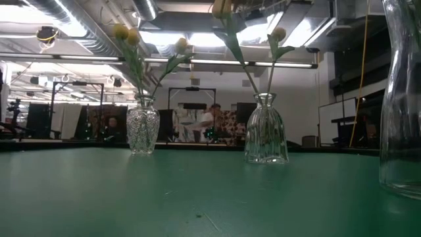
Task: Sort flowers into vase by color
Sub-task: Put the white tulip into the center transparent vase
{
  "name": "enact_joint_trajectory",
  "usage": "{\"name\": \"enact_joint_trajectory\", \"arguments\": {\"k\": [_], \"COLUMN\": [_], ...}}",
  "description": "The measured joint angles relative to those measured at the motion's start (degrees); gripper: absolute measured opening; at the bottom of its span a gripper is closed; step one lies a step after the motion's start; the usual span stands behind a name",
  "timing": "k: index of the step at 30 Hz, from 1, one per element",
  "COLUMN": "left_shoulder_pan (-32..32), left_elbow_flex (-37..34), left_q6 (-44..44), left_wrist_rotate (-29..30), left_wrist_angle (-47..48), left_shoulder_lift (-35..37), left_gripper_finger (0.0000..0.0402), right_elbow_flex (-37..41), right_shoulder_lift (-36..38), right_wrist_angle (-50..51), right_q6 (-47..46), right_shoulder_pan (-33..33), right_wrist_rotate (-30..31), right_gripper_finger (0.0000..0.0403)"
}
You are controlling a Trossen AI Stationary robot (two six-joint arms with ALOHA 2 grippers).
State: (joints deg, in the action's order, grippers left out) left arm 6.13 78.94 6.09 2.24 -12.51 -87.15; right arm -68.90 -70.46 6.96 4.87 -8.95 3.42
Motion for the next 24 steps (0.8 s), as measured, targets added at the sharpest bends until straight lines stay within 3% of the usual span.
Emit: {"name": "enact_joint_trajectory", "arguments": {"k": [16,24], "left_shoulder_pan": [0.00,0.02], "left_elbow_flex": [0.00,0.00], "left_q6": [-1.30,-1.54], "left_wrist_rotate": [0.02,0.00], "left_wrist_angle": [-0.44,-0.08], "left_shoulder_lift": [0.00,-0.01], "left_gripper_finger": [0.0001,0.0001], "right_elbow_flex": [-0.03,-0.18], "right_shoulder_lift": [-0.30,-2.53], "right_wrist_angle": [-0.91,-1.08], "right_q6": [-0.09,-0.11], "right_shoulder_pan": [0.00,0.00], "right_wrist_rotate": [0.02,-0.07], "right_gripper_finger": [0.0105,0.0104]}}
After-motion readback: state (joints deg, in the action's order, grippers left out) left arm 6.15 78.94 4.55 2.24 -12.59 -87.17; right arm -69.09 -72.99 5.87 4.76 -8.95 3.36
